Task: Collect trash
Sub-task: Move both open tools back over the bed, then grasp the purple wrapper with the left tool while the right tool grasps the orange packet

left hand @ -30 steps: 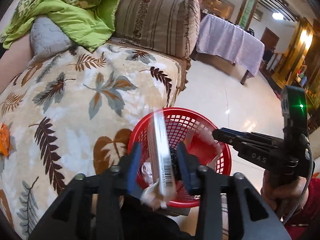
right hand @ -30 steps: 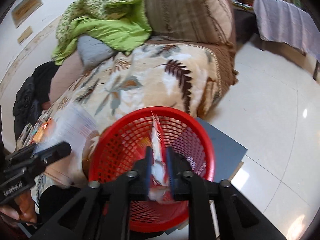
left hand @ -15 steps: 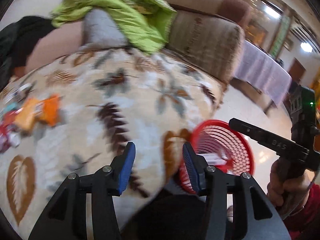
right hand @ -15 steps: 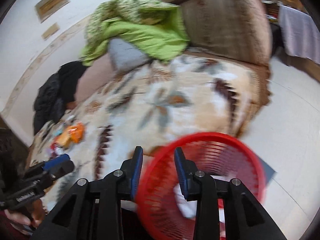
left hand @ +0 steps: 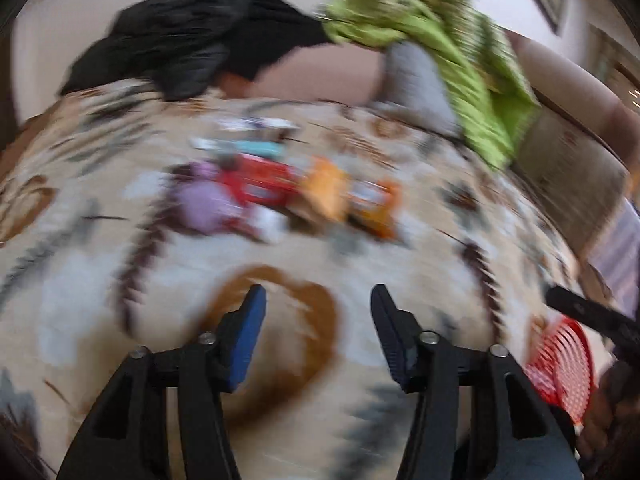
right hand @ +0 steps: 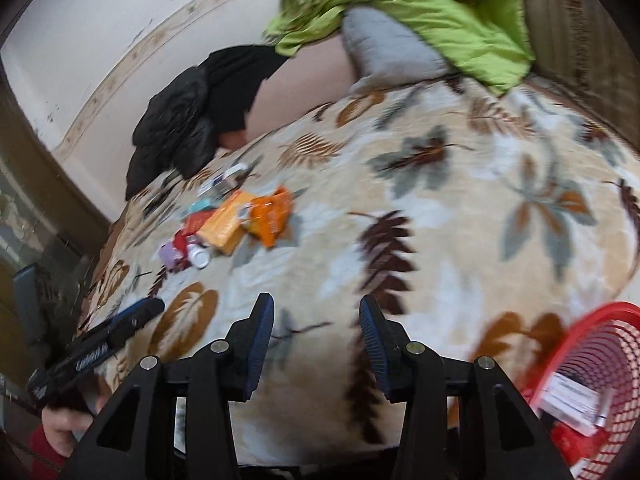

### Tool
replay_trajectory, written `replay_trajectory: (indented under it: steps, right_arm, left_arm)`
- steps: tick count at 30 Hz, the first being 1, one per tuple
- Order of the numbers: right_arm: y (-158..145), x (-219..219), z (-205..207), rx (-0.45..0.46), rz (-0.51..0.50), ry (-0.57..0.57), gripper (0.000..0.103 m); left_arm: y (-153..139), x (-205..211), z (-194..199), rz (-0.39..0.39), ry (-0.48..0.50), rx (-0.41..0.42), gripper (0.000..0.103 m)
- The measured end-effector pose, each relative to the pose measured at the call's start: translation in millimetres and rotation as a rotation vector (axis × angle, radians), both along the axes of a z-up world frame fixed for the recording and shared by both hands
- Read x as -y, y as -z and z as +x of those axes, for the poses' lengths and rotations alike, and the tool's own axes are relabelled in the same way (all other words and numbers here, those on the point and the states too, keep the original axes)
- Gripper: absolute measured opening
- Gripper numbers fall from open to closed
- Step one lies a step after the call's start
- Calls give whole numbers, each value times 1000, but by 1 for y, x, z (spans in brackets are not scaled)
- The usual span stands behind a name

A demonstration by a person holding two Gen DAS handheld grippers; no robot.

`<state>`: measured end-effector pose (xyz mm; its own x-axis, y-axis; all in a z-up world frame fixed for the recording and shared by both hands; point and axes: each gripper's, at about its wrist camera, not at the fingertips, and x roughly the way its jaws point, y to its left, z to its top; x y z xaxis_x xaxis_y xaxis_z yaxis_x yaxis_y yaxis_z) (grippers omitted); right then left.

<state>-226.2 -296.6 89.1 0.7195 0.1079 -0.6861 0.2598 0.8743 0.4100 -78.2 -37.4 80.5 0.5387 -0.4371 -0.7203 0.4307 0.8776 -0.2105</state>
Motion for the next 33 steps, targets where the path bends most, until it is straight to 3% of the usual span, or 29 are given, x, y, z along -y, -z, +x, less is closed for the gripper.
replay_trajectory:
  steps: [6, 9, 14, 17, 19, 27, 33]
  right_arm:
    - [8, -26, 15, -8, -33, -51, 51]
    - [7, -28, 13, 10, -43, -59, 51]
    - [11, -21, 16, -2, -1, -62, 51]
    - [12, -19, 20, -13, 22, -70, 51]
    - [13, -17, 27, -19, 42, -75, 51]
    - [19, -3, 110, -35, 161, -51, 60]
    - [51, 0, 185, -102, 163, -10, 63]
  left_arm:
    - [11, -39, 74, -69, -146, -64, 62]
    - [21, -34, 100, -92, -155, -96, 67]
    - [55, -22, 127, -96, -201, -165, 64]
    - [57, -24, 124, -125, -203, -145, 47]
    - [53, -24, 117, -104, -199, -118, 40]
    - [19, -34, 62, -123, -156, -42, 38]
    - [7, -35, 23, -121, -131, -3, 38]
